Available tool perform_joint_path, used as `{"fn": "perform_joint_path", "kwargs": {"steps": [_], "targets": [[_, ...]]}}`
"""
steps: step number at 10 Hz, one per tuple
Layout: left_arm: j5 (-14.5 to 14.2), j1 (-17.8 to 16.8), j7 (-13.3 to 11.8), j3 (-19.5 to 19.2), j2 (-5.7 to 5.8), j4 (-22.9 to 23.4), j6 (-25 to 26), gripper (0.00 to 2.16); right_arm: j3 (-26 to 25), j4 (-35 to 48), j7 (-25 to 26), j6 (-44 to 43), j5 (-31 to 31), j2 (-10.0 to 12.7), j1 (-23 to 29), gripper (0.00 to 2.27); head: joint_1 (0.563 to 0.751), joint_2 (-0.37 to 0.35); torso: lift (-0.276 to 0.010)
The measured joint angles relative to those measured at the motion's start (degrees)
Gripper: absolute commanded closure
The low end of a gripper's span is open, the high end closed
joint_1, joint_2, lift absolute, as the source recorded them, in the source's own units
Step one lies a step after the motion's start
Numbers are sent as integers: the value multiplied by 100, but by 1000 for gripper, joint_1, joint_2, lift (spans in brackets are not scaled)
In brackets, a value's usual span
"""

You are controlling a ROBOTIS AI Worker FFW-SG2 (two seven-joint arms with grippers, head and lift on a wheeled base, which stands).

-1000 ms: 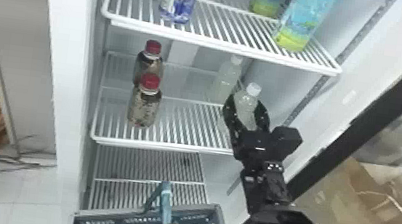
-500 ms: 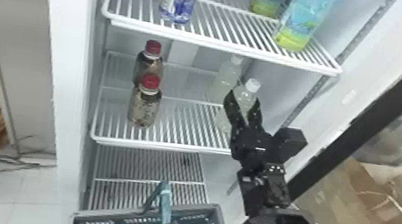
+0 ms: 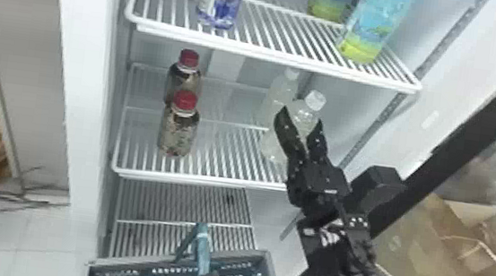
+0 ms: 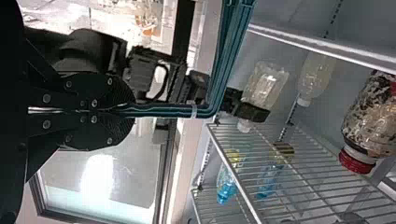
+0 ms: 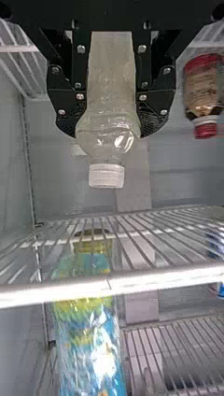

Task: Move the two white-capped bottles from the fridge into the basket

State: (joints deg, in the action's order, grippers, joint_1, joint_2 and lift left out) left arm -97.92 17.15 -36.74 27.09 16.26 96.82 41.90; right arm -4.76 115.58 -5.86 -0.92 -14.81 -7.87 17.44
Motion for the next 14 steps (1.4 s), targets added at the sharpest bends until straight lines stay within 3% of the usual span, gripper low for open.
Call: {"fn": "perform_joint_path", "kwargs": {"steps": [5,9,14], "targets": [[2,8,0,-17,0,0,0,1119,30,1758,-82,1030,-577,-49,1172,866,695,-350,-260],[12,21,-5,-30,9,0,0,1119,-68,2830,-101,1558,-934,74,2127,866,695,-350,-260],[12,52,-8,-65,9,0,-14,1119,-333,4030,-108,2969,-1152,171,3249,866,695,-350,-260]]}}
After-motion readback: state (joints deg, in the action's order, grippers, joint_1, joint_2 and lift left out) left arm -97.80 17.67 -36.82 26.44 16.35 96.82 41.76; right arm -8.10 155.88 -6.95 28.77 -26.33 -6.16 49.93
